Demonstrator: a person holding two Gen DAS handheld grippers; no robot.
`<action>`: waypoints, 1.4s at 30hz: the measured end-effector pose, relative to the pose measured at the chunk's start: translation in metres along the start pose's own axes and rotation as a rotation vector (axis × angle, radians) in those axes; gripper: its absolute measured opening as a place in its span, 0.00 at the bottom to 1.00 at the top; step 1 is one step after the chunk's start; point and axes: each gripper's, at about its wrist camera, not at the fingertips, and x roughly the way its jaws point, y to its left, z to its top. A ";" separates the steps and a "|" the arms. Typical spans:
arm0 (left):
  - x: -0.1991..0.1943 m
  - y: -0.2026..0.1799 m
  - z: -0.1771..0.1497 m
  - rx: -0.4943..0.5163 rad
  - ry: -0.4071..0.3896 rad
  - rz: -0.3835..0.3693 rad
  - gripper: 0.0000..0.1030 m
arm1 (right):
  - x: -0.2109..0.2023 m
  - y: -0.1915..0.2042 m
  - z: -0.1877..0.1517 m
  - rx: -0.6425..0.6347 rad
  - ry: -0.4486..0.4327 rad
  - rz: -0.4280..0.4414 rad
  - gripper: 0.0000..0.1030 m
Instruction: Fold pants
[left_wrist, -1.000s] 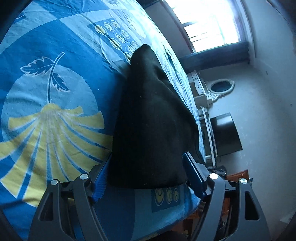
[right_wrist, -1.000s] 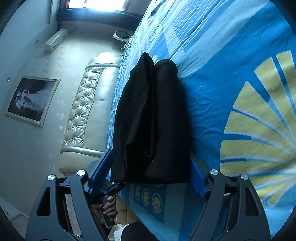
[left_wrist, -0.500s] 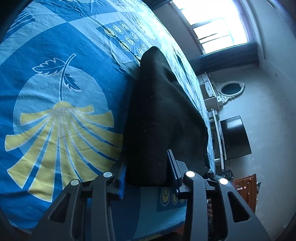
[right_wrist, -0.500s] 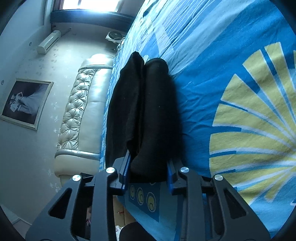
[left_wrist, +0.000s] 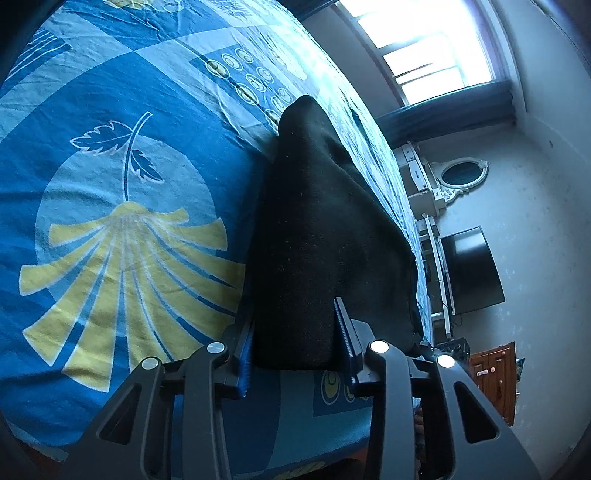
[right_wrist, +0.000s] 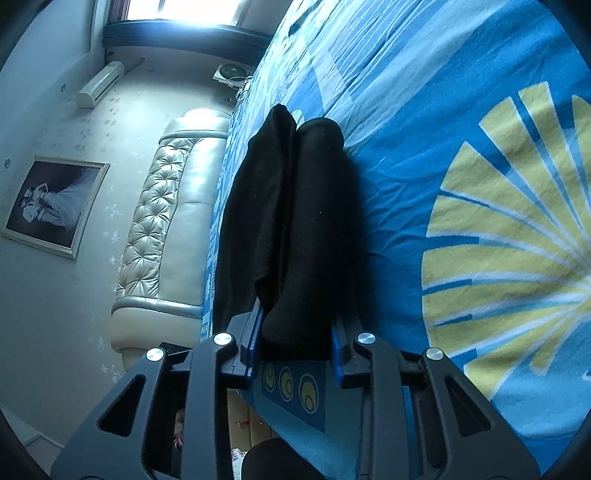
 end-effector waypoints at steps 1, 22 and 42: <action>0.000 0.000 -0.001 0.001 -0.001 0.001 0.36 | 0.000 0.000 0.000 0.001 0.000 0.001 0.27; -0.002 0.000 -0.003 0.018 0.010 0.013 0.36 | -0.010 -0.010 -0.008 0.012 0.007 0.014 0.27; 0.001 0.004 0.003 0.019 0.020 0.010 0.36 | -0.010 -0.012 -0.008 0.019 0.007 0.023 0.27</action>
